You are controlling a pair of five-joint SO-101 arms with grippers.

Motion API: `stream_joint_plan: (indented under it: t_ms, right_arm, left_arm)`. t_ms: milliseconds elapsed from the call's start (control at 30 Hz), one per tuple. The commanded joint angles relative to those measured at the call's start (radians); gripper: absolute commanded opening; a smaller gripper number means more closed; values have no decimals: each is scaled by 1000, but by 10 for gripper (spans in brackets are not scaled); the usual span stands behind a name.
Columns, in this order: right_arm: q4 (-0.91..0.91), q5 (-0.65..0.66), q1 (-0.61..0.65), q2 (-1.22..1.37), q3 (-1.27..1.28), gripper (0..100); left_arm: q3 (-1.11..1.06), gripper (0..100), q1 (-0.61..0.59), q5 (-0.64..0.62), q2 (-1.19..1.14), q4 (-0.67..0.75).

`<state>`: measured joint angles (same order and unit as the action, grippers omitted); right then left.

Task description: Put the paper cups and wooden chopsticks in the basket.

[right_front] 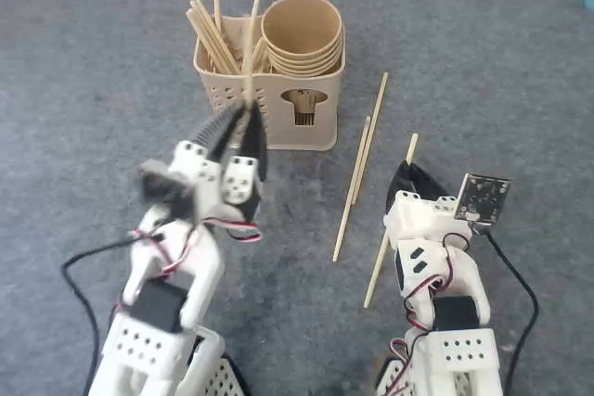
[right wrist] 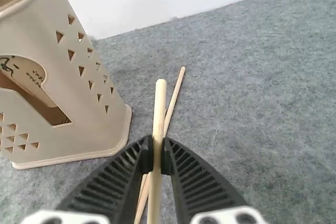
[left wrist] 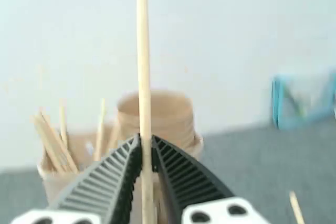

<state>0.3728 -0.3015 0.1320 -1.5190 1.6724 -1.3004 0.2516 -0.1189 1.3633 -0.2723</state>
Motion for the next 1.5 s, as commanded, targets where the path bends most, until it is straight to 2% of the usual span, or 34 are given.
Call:
stream_joint_plan:
  t_ms: [0,133,267,567,733,833,1033,1200,1267,1467]
  right_arm:
    - [-7,-12,1,-24,18,6]
    - [-7,-12,1,-24,18,6]
    - [-7,-12,1,-24,18,6]
    - [-2,-12,-1,-24,18,6]
    - [16,-12,-1,-35,18,6]
    - [16,-12,-1,-35,18,6]
    - [16,-12,1,-35,18,6]
    - [15,-12,1,-35,18,6]
    - [13,-12,1,-35,18,6]
    - [12,-12,1,-35,18,6]
  left_arm:
    - [13,11,-35,-15,84,215]
    - [70,11,-57,-14,11,364]
    - [217,12,-100,-14,-169,377]
    - [651,13,-207,-12,-729,382]
    - [791,15,-244,-12,-965,512]
    - [812,16,-253,-12,-1056,545]
    - [814,28,-253,-11,-1166,594]
    - [792,202,-255,-17,-1181,585]
    - [769,243,-255,-17,-1166,583]
    - [659,209,-262,-12,-1017,442]
